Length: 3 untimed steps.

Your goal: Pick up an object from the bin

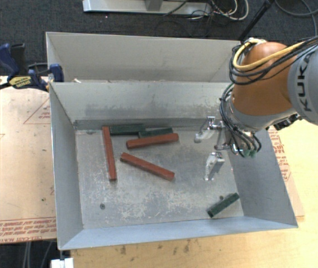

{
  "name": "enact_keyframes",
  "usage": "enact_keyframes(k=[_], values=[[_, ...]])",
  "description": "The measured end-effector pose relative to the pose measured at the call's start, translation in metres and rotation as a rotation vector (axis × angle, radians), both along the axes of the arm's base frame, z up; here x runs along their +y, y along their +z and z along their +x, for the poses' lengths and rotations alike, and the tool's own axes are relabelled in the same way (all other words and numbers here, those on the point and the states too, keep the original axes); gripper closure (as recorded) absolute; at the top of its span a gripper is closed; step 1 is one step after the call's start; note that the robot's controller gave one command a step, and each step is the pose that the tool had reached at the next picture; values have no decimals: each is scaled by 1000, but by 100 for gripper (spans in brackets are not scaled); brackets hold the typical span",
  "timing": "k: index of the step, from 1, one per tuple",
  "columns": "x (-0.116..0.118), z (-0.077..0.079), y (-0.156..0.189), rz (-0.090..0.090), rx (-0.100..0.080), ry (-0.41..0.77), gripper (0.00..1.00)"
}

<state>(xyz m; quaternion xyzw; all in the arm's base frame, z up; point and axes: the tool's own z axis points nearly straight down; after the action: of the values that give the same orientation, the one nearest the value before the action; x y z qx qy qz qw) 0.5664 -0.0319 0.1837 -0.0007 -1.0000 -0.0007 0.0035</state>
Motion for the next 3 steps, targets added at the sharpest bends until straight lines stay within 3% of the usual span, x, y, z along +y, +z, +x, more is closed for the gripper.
enact_keyframes(k=[1, 2, 3], values=[[0, 2, 4, -1, -8, 1, 0], [11, 10, -20, -2, -15, 74, 0], [83, 19, -104, 1, -24, 186, 100]])
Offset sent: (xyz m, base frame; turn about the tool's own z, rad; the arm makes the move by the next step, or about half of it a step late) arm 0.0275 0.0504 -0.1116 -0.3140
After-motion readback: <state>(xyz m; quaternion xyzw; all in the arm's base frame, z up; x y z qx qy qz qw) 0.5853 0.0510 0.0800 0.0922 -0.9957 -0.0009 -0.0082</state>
